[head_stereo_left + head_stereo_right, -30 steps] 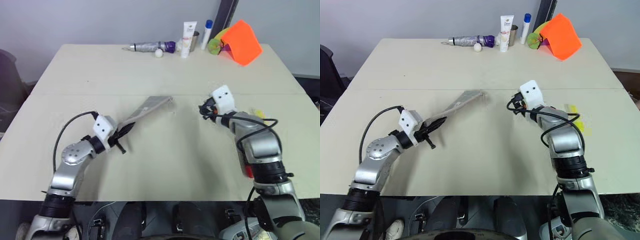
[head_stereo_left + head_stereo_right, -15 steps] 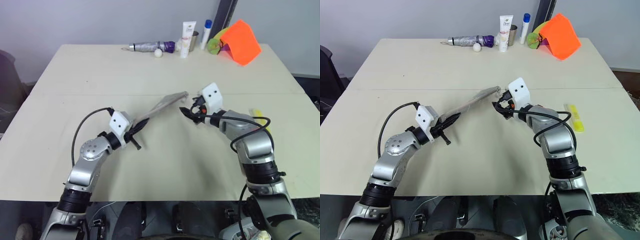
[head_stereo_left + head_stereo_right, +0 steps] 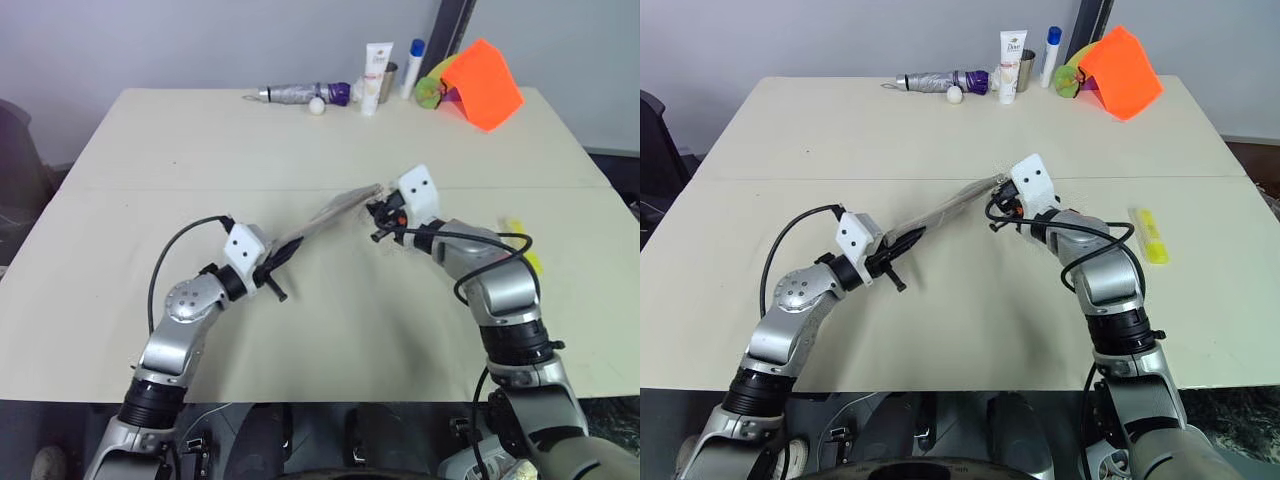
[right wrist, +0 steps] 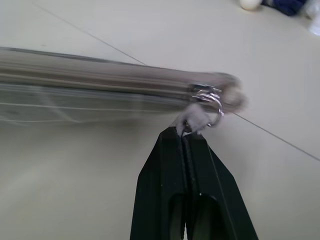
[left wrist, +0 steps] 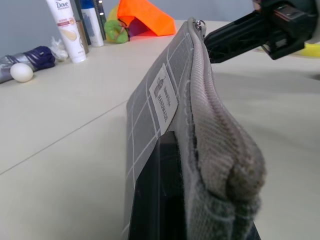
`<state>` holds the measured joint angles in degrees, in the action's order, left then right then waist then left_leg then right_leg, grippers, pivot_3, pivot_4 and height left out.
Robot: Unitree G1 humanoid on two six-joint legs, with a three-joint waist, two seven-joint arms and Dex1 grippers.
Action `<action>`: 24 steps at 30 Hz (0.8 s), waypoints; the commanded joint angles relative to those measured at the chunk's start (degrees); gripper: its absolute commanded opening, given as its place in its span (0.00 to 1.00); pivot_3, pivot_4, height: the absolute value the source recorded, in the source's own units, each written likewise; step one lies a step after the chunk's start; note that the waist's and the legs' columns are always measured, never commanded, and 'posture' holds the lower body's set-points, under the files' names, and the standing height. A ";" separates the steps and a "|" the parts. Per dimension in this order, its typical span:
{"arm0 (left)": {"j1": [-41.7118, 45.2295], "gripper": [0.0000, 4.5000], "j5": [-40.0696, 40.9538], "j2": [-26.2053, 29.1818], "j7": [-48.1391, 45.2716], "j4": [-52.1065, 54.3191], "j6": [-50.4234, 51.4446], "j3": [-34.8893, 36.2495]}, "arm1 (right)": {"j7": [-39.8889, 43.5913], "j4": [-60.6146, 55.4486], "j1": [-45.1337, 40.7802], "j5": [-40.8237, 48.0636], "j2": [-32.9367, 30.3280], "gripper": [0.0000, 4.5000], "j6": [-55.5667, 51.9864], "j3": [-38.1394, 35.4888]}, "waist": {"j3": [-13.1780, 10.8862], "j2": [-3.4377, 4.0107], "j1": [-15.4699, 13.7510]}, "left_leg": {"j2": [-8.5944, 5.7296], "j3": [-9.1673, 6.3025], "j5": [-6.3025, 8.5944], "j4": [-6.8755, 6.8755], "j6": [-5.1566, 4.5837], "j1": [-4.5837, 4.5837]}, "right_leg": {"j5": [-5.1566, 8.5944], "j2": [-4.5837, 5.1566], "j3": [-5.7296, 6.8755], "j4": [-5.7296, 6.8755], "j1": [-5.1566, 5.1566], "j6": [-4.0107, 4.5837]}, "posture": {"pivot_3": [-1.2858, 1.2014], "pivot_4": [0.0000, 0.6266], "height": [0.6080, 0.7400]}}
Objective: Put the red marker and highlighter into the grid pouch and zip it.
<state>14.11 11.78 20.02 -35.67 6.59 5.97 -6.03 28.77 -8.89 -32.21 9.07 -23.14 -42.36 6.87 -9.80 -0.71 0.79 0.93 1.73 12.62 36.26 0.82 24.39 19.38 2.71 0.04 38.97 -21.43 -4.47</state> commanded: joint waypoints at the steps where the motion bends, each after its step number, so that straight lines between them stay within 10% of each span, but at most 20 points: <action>1: 1.87 0.00 -1.36 -1.68 1.46 -0.32 -0.34 -1.18 | 2.20 -6.66 0.23 -0.38 -1.19 0.01 -0.67 3.80 | 0.00 0.00 -0.01 | 0.00 0.00 0.00 0.00 0.00 0.00 | 0.00 0.00 0.00 0.00 0.00 0.00 | 0.52 0.24 1.00; 24: 12.37 0.00 -9.95 -13.28 7.23 -16.29 -5.66 -6.13 | 12.22 -22.25 -0.35 1.23 -8.42 0.01 -5.18 14.23 | -0.02 -0.05 -0.11 | -0.02 -0.04 0.00 0.03 0.00 0.01 | 0.00 -0.01 0.02 -0.02 0.01 -0.01 | 0.52 0.24 1.00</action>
<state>25.16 1.98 7.34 -29.28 -10.11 1.53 -12.13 39.42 -28.13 -31.29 8.98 -32.01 -47.92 21.09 -9.82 -0.76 0.68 0.92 1.69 12.62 36.30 0.82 24.41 19.38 2.70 0.05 38.95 -21.42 -4.47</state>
